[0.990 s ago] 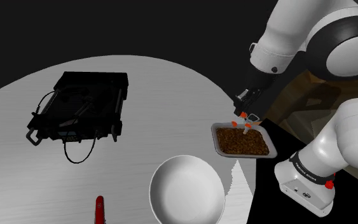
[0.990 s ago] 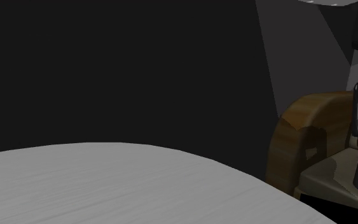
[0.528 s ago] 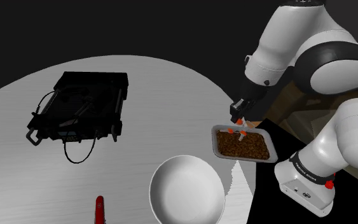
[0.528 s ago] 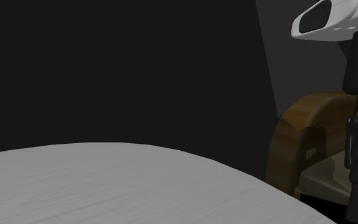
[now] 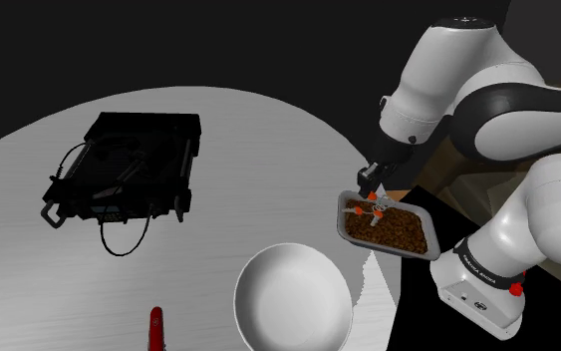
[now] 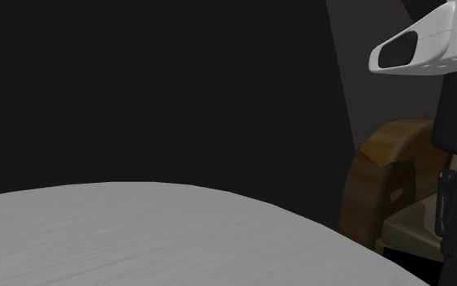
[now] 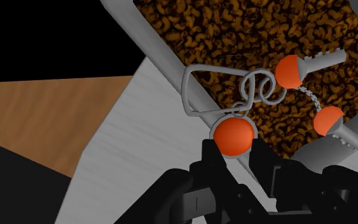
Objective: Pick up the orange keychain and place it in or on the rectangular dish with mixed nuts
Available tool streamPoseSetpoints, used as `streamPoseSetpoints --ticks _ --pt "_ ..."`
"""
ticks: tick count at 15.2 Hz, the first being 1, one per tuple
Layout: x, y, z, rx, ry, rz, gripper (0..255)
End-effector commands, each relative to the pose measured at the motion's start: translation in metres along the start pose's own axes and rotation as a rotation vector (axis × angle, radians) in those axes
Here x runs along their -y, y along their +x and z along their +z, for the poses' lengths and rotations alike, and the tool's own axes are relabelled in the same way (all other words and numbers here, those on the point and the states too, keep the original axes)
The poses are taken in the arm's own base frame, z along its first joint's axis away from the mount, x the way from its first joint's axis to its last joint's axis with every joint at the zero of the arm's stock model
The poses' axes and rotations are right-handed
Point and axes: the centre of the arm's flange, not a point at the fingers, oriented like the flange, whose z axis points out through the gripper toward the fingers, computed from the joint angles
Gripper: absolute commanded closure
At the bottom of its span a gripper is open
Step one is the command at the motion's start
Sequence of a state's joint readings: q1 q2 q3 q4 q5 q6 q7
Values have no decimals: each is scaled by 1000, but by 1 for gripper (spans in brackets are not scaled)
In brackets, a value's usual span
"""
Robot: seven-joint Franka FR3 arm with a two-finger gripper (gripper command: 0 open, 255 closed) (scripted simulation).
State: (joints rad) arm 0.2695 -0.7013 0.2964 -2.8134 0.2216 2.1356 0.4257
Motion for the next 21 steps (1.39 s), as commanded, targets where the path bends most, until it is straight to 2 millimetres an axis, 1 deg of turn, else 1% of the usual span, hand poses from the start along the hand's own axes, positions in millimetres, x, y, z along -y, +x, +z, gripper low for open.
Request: streamPoseSetpoints --ticks 1,3,4,9,12,13,21 --pt "0 0 0 0 0 0 255" --pt "0 0 0 0 0 0 255" --pt "0 0 0 0 0 0 0" --pt "0 0 0 0 0 0 0" --pt "0 0 -39 0 0 0 0" --pt "0 0 -50 0 0 0 0" --pt "0 0 -50 0 0 0 0"
